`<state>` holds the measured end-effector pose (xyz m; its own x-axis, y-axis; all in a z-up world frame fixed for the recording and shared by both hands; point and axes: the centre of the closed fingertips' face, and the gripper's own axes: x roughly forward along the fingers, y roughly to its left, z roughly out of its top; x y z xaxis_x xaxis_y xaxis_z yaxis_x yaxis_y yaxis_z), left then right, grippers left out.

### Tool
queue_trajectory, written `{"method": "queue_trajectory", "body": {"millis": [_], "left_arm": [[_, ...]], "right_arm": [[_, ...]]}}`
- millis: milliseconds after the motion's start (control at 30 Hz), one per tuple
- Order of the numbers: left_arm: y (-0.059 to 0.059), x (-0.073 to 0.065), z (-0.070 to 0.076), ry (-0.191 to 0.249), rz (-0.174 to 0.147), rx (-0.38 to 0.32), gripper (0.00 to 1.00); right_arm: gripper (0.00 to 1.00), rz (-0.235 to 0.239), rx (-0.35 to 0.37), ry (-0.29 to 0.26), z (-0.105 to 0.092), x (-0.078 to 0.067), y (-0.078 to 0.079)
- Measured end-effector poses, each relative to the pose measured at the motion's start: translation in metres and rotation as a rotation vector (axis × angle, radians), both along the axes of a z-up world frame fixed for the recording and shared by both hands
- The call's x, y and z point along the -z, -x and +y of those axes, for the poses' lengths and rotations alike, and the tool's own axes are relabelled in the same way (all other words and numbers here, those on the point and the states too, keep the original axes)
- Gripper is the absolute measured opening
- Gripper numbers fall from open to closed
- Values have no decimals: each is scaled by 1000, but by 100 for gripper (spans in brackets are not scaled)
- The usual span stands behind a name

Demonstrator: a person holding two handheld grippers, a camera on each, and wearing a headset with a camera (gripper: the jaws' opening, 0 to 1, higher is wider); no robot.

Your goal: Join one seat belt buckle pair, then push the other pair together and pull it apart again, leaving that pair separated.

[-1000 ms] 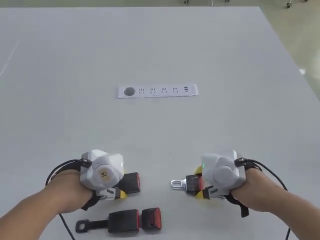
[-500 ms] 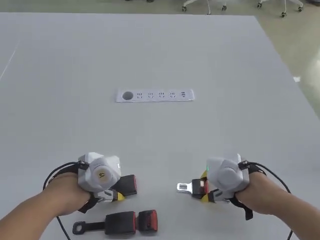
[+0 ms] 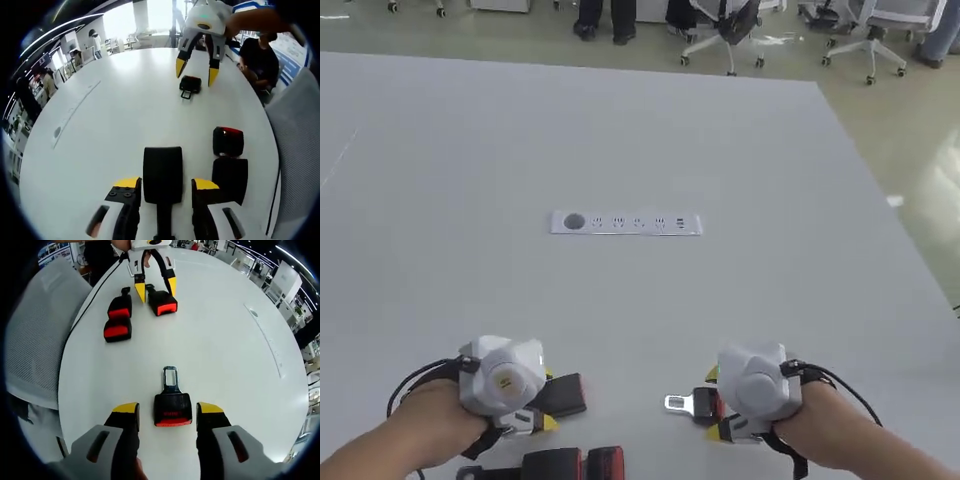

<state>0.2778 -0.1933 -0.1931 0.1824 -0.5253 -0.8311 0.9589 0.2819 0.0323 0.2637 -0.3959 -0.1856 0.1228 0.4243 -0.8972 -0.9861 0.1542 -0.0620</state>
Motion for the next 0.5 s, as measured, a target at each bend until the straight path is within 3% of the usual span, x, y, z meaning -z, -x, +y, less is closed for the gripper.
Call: {"method": "queue_trajectory", "body": {"millis": [100, 200, 500], "left_arm": [[9, -10, 6, 10, -17, -8, 44], [16, -14, 18, 23, -9, -43, 49], [41, -55, 40, 89, -67, -122, 61]], "right_arm": [[47, -26, 24, -25, 5, -6, 1], [49, -37, 49, -51, 8, -10, 6], [59, -76, 198, -129, 10, -23, 29]]}}
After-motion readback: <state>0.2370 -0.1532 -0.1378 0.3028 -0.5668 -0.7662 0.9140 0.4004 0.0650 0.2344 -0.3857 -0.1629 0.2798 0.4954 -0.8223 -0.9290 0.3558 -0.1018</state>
